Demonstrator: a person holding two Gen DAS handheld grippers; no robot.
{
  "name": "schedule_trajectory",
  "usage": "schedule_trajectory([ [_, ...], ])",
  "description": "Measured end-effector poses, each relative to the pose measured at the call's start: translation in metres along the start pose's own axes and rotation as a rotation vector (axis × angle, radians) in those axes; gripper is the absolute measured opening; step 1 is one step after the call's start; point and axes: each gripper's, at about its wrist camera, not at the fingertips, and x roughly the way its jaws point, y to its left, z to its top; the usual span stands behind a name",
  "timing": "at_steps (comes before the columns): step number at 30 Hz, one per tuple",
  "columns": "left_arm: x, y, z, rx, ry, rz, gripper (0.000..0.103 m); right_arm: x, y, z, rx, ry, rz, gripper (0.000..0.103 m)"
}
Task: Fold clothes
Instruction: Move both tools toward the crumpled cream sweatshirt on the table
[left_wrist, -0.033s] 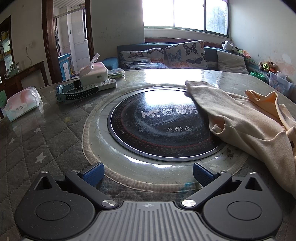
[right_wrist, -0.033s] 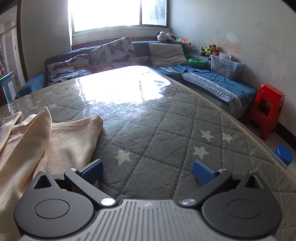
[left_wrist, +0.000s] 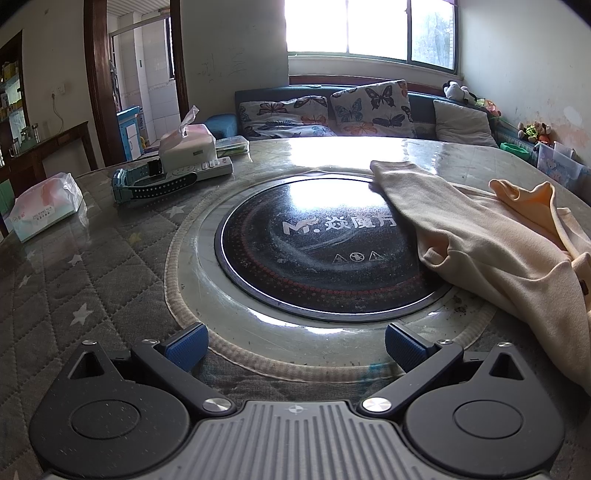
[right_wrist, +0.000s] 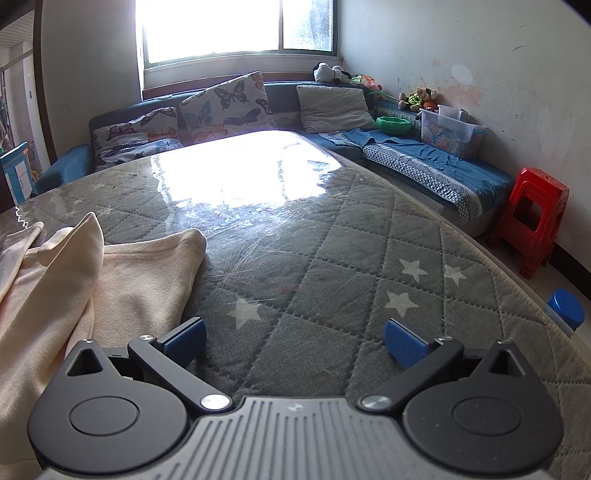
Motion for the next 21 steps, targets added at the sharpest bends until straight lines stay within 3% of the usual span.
schedule_trajectory([
  [7,-0.007,-0.012,0.001,-0.014,0.017,0.049,0.103,-0.001,-0.013,0.0,0.008,0.004,0.006,0.103],
  [21,-0.031,-0.046,0.002,-0.055,0.053,-0.037,0.103,0.0,-0.011,0.002,0.007,0.012,0.01,0.103],
])
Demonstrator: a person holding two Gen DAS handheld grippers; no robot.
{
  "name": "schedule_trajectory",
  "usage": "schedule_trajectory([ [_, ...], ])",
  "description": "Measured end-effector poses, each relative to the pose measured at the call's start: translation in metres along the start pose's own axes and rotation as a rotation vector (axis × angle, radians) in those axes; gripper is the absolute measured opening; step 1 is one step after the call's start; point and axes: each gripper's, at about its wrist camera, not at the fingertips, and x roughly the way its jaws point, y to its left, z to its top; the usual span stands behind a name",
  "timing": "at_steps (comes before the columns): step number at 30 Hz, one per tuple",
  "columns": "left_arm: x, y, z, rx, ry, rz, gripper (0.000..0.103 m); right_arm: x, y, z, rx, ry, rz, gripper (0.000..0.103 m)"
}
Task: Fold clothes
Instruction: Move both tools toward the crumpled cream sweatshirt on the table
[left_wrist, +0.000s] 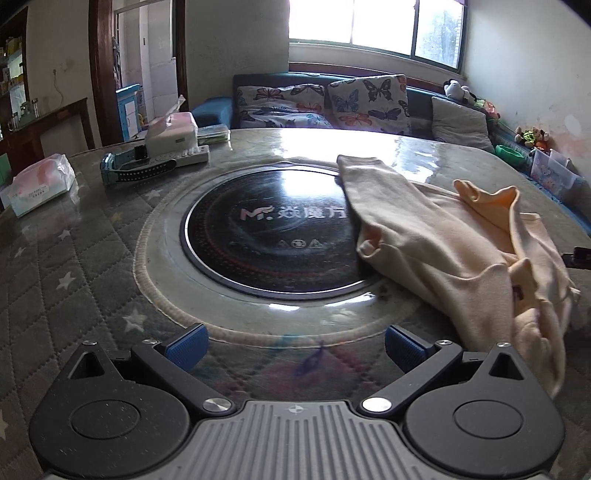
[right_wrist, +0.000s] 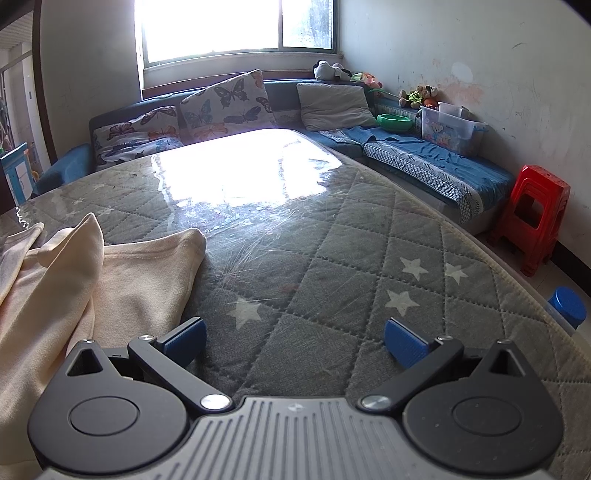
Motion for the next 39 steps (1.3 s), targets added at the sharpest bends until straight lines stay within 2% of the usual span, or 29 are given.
schedule_trajectory([
  [6,-0.008,-0.014,0.002,0.035,-0.007,-0.014,0.103,-0.005,0.002,-0.001,-0.043,0.007,0.045,0.102],
  [16,-0.008,-0.024,0.007,0.026,0.031,-0.032,0.103,-0.032,0.008,-0.015,-0.08,0.051,0.127,0.101],
  [25,-0.009,-0.029,0.011,0.022,0.052,-0.038,0.103,-0.051,0.011,-0.021,-0.124,0.064,0.139,0.096],
  [39,-0.008,-0.038,0.016,0.041,0.075,-0.037,0.103,-0.083,0.027,-0.03,-0.214,0.013,0.164,0.094],
])
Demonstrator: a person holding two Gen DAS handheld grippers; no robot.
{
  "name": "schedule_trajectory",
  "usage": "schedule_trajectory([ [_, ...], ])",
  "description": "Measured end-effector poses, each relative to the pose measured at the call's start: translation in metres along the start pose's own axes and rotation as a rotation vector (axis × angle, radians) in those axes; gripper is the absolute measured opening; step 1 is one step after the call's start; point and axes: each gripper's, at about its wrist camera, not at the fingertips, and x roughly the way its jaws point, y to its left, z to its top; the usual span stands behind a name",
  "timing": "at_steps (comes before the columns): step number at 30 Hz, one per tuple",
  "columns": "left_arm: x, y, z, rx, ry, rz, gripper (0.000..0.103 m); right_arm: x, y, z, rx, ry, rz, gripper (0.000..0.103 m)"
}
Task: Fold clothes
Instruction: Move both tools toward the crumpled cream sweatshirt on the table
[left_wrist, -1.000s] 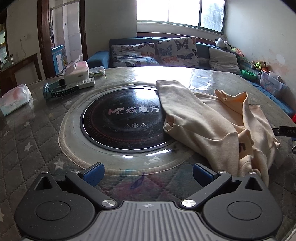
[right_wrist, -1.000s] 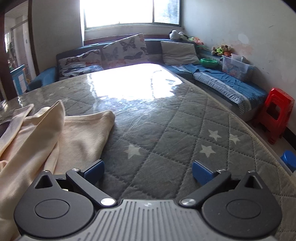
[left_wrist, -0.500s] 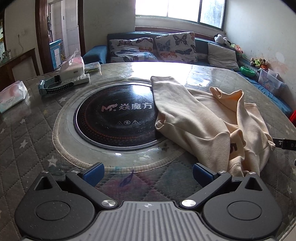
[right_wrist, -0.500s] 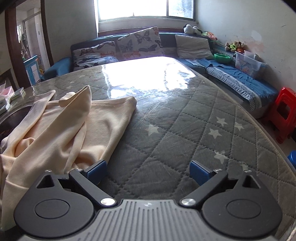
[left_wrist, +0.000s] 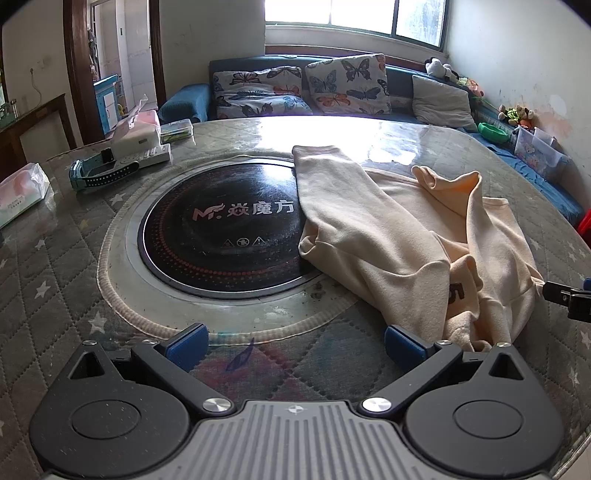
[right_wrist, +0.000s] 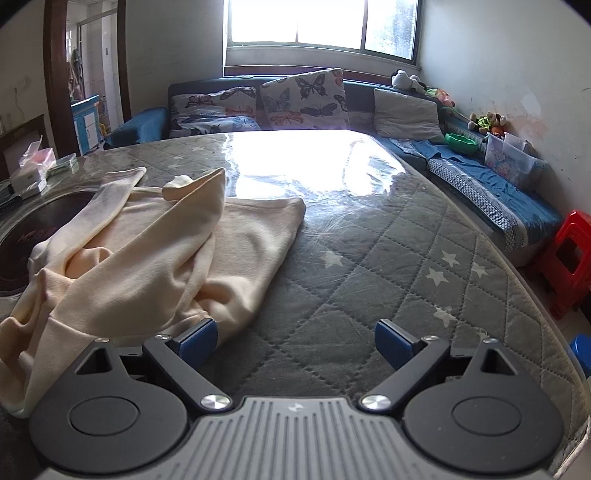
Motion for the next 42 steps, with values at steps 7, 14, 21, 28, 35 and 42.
schedule_trajectory([
  [7,0.0,0.0,0.001,-0.001,0.009,0.006,0.103,-0.008,0.013,-0.001,-0.036,-0.01,0.025,0.093],
  [14,0.001,-0.003,-0.001,-0.002,0.027,0.006,0.103,-0.013,0.023,-0.005,-0.068,-0.004,0.053,0.093],
  [21,0.001,-0.007,-0.002,0.006,0.032,0.001,0.103,-0.014,0.027,-0.01,-0.061,0.022,0.086,0.089],
  [28,0.001,-0.011,-0.003,0.017,0.042,0.007,0.103,-0.021,0.026,-0.013,-0.059,0.016,0.094,0.088],
  [35,0.0,-0.017,-0.004,0.033,0.04,0.007,0.103,-0.023,0.028,-0.013,-0.06,0.013,0.101,0.087],
  [42,-0.002,-0.022,-0.003,0.053,0.027,0.005,0.103,-0.025,0.027,-0.012,-0.054,0.006,0.109,0.086],
])
